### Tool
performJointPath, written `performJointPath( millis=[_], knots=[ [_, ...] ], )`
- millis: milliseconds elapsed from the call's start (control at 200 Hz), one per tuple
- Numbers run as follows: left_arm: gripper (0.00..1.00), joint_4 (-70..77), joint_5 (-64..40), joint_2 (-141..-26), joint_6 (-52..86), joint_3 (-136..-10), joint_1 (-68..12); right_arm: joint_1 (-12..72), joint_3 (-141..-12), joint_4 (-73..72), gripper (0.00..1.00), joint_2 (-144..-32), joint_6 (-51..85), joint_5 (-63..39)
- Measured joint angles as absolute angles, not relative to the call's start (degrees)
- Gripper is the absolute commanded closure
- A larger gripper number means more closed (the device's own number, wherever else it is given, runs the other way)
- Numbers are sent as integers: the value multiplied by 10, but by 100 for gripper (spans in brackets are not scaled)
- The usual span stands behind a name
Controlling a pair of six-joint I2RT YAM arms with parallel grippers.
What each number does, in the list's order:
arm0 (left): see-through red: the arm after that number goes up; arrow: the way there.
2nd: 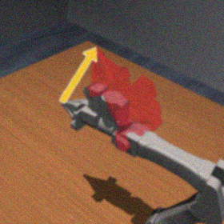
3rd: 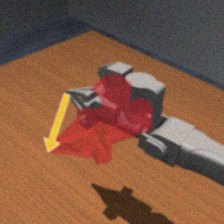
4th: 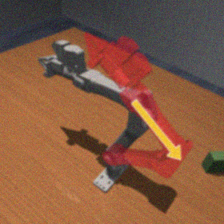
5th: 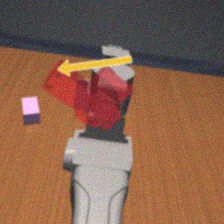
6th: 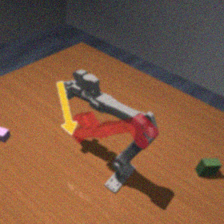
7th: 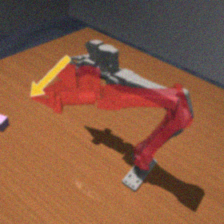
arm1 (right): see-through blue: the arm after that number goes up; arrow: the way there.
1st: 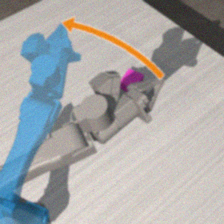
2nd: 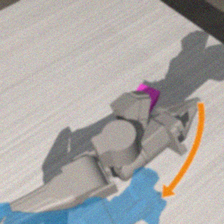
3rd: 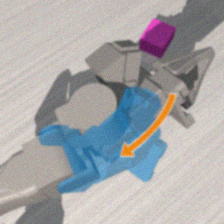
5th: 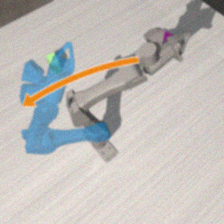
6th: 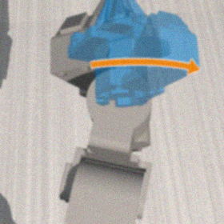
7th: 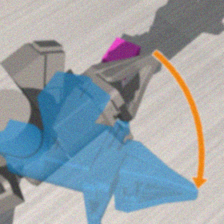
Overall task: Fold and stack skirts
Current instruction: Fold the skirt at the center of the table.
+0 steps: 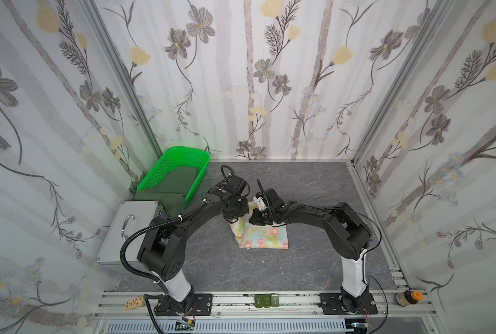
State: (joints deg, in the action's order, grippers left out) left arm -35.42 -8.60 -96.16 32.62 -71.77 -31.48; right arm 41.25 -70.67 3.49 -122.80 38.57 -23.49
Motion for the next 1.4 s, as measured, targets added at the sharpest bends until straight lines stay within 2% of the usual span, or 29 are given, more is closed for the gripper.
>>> performJointPath(
  millis=[315,540,779,994,1399],
  knots=[
    [100,-356,-76,-955,330,-725,-315,364,-609,12,100,-1120,390,-259],
    [100,-359,-76,-962,330,-750,-324,295,-494,27,100,-1040,364,-222],
    [100,-359,-76,-971,330,-758,-329,274,-451,28,100,-1051,333,-183],
    [100,-363,-73,-985,331,-787,-342,275,-451,-22,100,-1076,325,-195],
    [100,-371,-85,-1091,340,-903,-407,290,-447,-78,100,-1096,325,-206]
  ],
)
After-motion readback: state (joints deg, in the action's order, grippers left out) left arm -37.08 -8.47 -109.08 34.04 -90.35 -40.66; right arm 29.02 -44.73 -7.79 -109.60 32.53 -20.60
